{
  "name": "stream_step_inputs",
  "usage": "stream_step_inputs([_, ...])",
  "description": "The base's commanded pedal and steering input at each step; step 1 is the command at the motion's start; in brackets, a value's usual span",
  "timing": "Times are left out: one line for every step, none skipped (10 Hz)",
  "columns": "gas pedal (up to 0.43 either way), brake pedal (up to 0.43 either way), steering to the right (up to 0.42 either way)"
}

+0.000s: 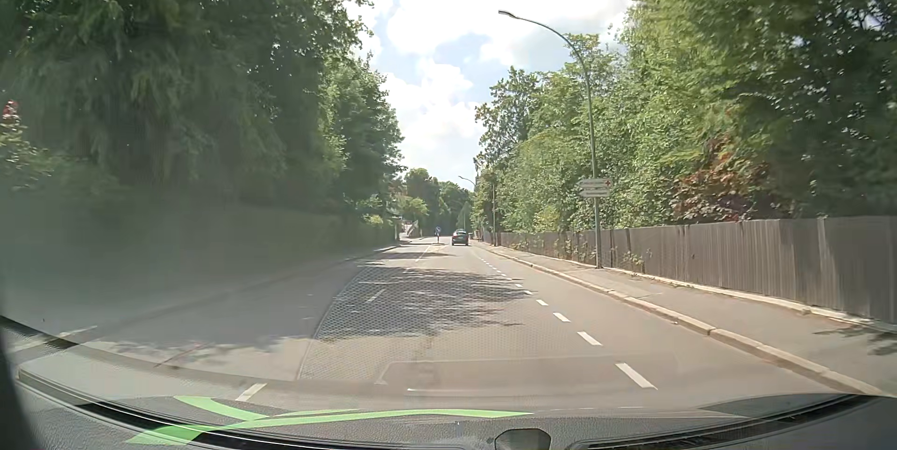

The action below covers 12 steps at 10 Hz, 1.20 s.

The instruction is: Follow the waypoints while adhering to traffic rules and regulations

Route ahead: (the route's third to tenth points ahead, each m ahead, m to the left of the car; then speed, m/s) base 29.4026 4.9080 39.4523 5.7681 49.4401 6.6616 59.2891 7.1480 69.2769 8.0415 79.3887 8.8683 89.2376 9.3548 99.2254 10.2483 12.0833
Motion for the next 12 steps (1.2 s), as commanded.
stream_step_inputs([0.220,0.000,-0.011])
stream_step_inputs([0.220,0.000,-0.011])
stream_step_inputs([0.220,0.000,-0.011])
stream_step_inputs([0.220,0.000,-0.011])
stream_step_inputs([0.220,0.000,-0.011])
stream_step_inputs([0.220,0.000,-0.011])
stream_step_inputs([0.220,0.000,-0.011])
stream_step_inputs([0.220,0.000,-0.011])
stream_step_inputs([0.220,0.000,-0.011])
stream_step_inputs([0.220,0.000,-0.011])
stream_step_inputs([0.220,0.000,-0.011])
stream_step_inputs([0.220,0.000,-0.011])
